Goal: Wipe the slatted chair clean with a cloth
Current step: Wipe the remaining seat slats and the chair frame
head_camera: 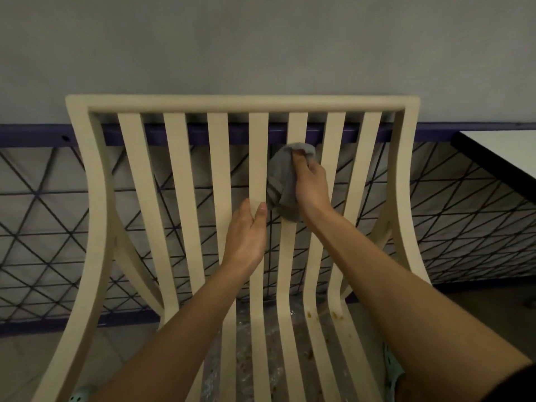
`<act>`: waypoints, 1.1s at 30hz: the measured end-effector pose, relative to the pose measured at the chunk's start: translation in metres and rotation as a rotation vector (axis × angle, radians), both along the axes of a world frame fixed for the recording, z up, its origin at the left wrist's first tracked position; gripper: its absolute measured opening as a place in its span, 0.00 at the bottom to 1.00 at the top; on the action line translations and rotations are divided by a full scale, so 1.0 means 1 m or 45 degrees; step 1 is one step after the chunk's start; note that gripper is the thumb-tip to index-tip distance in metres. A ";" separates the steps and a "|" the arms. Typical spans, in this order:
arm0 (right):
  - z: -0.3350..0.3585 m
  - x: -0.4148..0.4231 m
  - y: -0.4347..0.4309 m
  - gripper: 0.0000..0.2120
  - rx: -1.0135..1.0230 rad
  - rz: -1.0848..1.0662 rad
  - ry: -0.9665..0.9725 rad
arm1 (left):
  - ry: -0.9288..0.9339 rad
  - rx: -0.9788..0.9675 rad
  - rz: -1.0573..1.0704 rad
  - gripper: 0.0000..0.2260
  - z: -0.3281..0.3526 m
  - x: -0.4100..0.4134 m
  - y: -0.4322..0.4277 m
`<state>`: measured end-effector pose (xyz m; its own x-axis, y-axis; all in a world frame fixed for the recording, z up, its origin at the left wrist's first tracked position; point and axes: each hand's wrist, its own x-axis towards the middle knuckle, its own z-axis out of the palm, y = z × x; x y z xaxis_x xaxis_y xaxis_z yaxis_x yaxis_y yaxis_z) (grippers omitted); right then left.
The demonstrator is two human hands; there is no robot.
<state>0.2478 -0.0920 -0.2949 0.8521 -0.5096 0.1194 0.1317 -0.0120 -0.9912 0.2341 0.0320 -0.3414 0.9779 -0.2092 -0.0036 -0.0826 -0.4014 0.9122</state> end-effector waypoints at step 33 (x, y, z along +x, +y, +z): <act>0.002 0.015 0.013 0.17 0.140 -0.148 -0.144 | -0.012 -0.060 0.086 0.21 0.002 -0.006 -0.003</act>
